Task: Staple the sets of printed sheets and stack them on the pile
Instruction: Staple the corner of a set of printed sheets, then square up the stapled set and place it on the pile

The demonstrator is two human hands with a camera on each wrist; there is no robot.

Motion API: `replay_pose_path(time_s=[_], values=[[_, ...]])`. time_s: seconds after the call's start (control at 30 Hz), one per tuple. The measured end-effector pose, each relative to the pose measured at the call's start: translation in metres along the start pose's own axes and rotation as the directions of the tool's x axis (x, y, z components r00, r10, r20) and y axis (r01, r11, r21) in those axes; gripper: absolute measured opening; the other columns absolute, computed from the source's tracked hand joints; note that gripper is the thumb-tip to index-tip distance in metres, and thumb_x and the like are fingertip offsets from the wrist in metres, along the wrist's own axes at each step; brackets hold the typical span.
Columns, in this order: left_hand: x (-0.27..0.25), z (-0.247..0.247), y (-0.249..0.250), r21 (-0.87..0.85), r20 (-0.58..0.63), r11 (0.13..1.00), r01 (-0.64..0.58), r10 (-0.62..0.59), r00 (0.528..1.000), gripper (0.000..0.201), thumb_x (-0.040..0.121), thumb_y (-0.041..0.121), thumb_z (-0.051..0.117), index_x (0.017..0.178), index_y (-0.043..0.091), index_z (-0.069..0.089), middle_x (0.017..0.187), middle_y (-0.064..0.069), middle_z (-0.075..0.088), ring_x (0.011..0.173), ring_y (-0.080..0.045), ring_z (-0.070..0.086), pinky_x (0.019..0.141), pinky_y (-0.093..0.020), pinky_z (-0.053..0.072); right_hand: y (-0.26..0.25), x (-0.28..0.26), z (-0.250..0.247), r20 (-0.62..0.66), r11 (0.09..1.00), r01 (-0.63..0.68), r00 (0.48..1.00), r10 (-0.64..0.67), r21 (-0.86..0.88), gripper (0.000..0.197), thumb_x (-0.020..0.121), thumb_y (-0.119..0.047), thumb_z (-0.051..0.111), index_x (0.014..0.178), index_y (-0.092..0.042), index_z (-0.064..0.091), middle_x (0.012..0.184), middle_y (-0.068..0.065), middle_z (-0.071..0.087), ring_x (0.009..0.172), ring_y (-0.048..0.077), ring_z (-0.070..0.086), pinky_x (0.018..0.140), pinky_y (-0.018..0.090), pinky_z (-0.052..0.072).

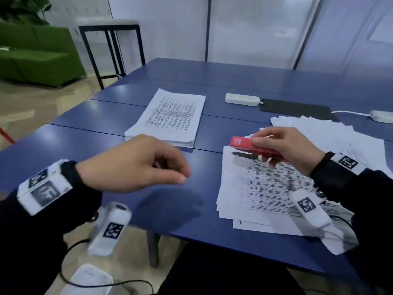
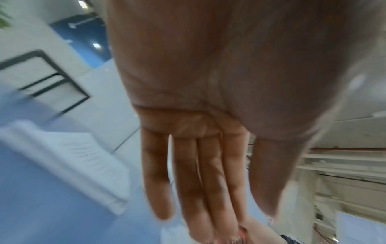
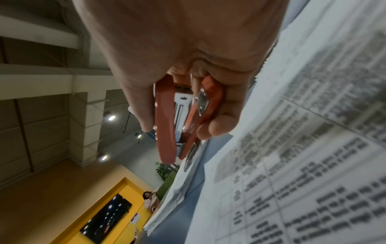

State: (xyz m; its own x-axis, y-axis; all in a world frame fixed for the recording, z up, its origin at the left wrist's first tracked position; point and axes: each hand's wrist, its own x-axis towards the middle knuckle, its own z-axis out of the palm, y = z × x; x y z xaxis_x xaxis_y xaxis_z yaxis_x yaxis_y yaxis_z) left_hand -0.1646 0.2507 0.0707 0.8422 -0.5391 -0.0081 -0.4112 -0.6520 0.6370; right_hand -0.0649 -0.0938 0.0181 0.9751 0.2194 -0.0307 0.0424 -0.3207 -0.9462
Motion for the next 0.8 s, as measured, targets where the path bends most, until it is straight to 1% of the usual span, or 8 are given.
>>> replay_pose_path(time_s=[0.1, 0.2, 0.33, 0.43, 0.5, 0.57, 0.63, 0.8], values=[[0.072, 0.01, 0.025, 0.082, -0.206, 0.987, -0.138, 0.152, 0.967, 0.036, 0.082, 0.035, 0.086, 0.115, 0.031, 0.073, 0.105, 0.013, 0.072, 0.099, -0.007, 0.067, 0.088, -0.026, 0.054, -0.018, -0.005, -0.004, 0.028, 0.997, -0.017, 0.999, 0.019, -0.073, 0.029, 0.087, -0.028, 0.08, 0.108, -0.009, 0.074, 0.09, 0.025, 0.075, 0.069, 0.031, 0.064, 0.06, 0.037, 0.05], [0.13, 0.031, 0.041, 0.316, -0.119, 0.931, -0.182, 0.23, 0.966, 0.06, 0.078, 0.043, 0.087, 0.132, 0.03, 0.064, 0.121, 0.009, 0.063, 0.108, -0.009, 0.059, 0.096, -0.027, 0.046, -0.03, -0.008, -0.011, 0.05, 0.997, -0.037, 0.998, 0.041, -0.071, 0.034, 0.086, -0.03, 0.081, 0.112, -0.009, 0.072, 0.091, 0.022, 0.076, 0.071, 0.031, 0.064, 0.059, 0.035, 0.049], [0.16, 0.042, 0.05, 0.409, -0.13, 0.907, -0.102, 0.168, 0.977, 0.031, 0.076, 0.054, 0.071, 0.095, 0.03, 0.071, 0.081, 0.01, 0.066, 0.081, -0.018, 0.061, 0.078, -0.04, 0.056, -0.04, -0.012, -0.023, 0.094, 0.997, -0.081, 0.992, 0.081, -0.01, 0.042, 0.093, -0.039, 0.071, 0.119, -0.006, 0.068, 0.095, 0.02, 0.075, 0.076, 0.032, 0.07, 0.064, 0.038, 0.057], [0.155, 0.022, 0.038, 0.5, -0.118, 0.866, -0.004, 0.073, 0.99, 0.019, 0.079, 0.038, 0.079, 0.094, 0.027, 0.074, 0.074, 0.012, 0.062, 0.081, -0.023, 0.061, 0.071, -0.033, 0.051, -0.032, -0.002, -0.048, -0.002, 0.978, -0.167, 0.986, 0.168, -0.125, 0.044, 0.096, -0.051, 0.065, 0.12, -0.015, 0.069, 0.106, 0.009, 0.078, 0.096, 0.031, 0.074, 0.082, 0.04, 0.055], [0.144, 0.003, 0.015, 0.542, -0.115, 0.834, 0.101, -0.046, 0.992, 0.018, 0.078, 0.03, 0.081, 0.095, 0.028, 0.074, 0.076, 0.012, 0.063, 0.081, -0.021, 0.06, 0.069, -0.03, 0.046, -0.018, 0.009, -0.07, -0.061, 0.866, -0.17, 0.985, 0.16, -0.471, 0.042, 0.089, -0.05, 0.075, 0.12, -0.023, 0.068, 0.117, 0.004, 0.075, 0.109, 0.026, 0.07, 0.089, 0.036, 0.05], [0.129, -0.014, -0.013, 0.557, -0.131, 0.804, 0.209, -0.163, 0.978, 0.022, 0.075, 0.029, 0.083, 0.096, 0.028, 0.075, 0.084, 0.007, 0.069, 0.084, -0.019, 0.061, 0.071, -0.028, 0.048, -0.005, 0.014, -0.084, -0.032, 0.587, -0.178, 0.968, 0.251, -0.789, 0.056, 0.082, -0.049, 0.083, 0.13, -0.03, 0.063, 0.132, 0.001, 0.066, 0.117, 0.021, 0.062, 0.1, 0.035, 0.046], [0.113, -0.025, -0.039, 0.579, -0.148, 0.761, 0.292, -0.254, 0.956, 0.021, 0.075, 0.03, 0.084, 0.093, 0.031, 0.074, 0.087, 0.007, 0.07, 0.082, -0.015, 0.06, 0.067, -0.026, 0.044, 0.005, 0.016, -0.088, 0.002, 0.391, -0.148, 0.934, 0.358, -0.908, 0.075, 0.076, -0.052, 0.086, 0.141, -0.034, 0.054, 0.14, 0.001, 0.056, 0.122, 0.022, 0.055, 0.103, 0.035, 0.042], [0.08, -0.027, -0.084, 0.568, -0.104, 0.724, 0.391, -0.408, 0.907, 0.02, 0.071, 0.028, 0.087, 0.087, 0.027, 0.074, 0.074, 0.012, 0.069, 0.071, -0.005, 0.061, 0.063, -0.023, 0.048, 0.016, 0.025, -0.086, -0.007, 0.348, -0.142, 0.933, 0.361, -0.927, 0.083, 0.068, -0.05, 0.093, 0.137, -0.029, 0.052, 0.125, 0.0, 0.058, 0.105, 0.019, 0.052, 0.089, 0.033, 0.042]])
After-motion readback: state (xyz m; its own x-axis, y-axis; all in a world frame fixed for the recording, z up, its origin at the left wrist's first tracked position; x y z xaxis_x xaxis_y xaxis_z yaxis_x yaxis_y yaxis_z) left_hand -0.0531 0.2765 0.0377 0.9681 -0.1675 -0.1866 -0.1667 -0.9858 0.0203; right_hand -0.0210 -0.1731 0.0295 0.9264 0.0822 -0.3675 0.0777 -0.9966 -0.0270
